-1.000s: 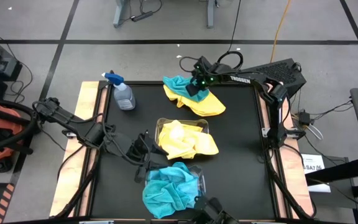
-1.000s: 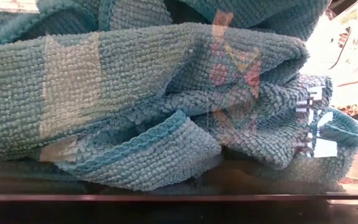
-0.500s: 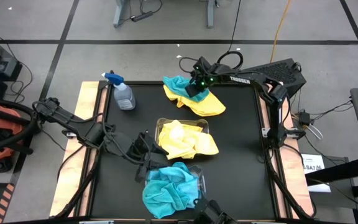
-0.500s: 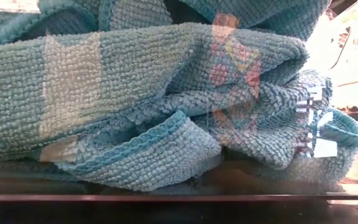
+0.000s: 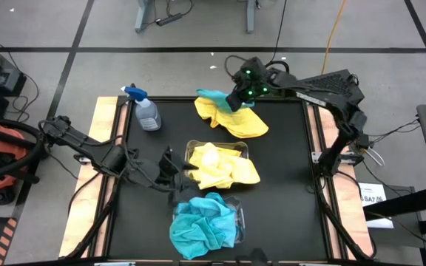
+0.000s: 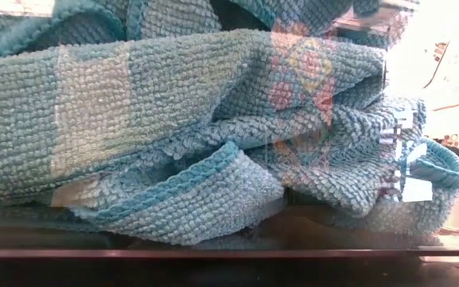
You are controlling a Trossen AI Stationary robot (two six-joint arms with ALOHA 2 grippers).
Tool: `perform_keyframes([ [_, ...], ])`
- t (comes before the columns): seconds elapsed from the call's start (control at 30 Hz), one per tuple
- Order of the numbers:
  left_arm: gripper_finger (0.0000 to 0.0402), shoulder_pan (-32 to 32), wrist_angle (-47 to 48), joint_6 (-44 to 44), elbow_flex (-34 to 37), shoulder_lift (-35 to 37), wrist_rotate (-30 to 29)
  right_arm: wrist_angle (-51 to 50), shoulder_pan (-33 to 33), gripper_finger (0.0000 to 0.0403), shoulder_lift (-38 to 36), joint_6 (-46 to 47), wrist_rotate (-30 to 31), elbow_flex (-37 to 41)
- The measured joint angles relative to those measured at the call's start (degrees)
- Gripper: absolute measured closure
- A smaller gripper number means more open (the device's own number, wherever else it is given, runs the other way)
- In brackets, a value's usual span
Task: Sort microfiber towel by color & place in baskets
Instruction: Put the blue microfiber cloth into the bottom transparent bin
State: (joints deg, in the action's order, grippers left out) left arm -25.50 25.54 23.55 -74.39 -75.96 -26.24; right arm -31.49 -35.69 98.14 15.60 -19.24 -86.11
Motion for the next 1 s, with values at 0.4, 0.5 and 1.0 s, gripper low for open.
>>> perform_keyframes([
  [0.4, 0.0143, 6.41, -1.63, -1.57, 0.02, -2.52, -12.72, -0.14, 4.52, 0.0403, -15.98, 3.19, -2.31, -0.09],
  [0.5, 0.0101, 9.22, -5.51, -3.54, 0.02, -4.59, -9.28, -0.03, 6.17, 0.0403, -18.36, 3.97, -3.55, -0.15],
  [1.0, 0.0013, 22.36, -21.59, -3.09, 0.02, -15.77, -5.31, -4.13, 16.11, 0.0402, -20.69, 3.13, -1.70, -10.91],
])
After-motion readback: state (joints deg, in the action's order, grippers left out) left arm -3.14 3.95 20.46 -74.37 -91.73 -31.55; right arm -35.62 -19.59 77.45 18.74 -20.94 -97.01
